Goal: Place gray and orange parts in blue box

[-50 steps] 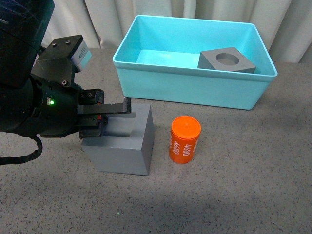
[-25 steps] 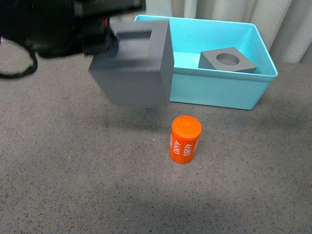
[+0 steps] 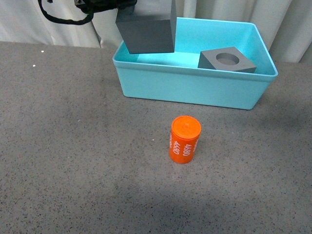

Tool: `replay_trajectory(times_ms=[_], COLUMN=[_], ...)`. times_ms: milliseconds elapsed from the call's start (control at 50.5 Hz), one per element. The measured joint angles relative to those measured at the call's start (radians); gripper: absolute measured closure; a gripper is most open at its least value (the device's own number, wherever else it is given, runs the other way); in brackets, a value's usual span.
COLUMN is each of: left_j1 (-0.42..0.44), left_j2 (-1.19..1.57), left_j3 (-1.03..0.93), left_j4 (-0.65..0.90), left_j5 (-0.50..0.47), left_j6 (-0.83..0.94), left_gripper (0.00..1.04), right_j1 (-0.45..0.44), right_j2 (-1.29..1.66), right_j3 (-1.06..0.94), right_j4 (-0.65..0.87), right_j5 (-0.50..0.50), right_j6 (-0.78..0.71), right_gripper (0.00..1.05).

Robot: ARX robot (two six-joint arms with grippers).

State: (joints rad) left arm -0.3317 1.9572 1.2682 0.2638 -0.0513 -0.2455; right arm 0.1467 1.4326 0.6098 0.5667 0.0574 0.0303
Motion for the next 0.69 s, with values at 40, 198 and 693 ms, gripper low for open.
replay_trajectory(times_ms=[40,198,693], left_j1=[0.003,0.01,0.004], left_j2=[0.018,0.089,0.206], left_j3=[0.011,0.072,0.147], left_j4=[0.005,0.004,-0.105], left_j5=[0.002,-0.02,-0.038], left_j6=[0.0,0.004,0.013], left_gripper=[0.88,0.88,0.88], right_j1=[0.0,0.0,0.0], right_j2=[0.0,0.0,0.0], right_j3=[0.0,0.0,0.0], right_j4=[0.0,0.0,0.0], right_j5=[0.0,0.0,0.0], right_j6=[0.0,0.0,0.0], right_gripper=[0.1,0.1,0.1])
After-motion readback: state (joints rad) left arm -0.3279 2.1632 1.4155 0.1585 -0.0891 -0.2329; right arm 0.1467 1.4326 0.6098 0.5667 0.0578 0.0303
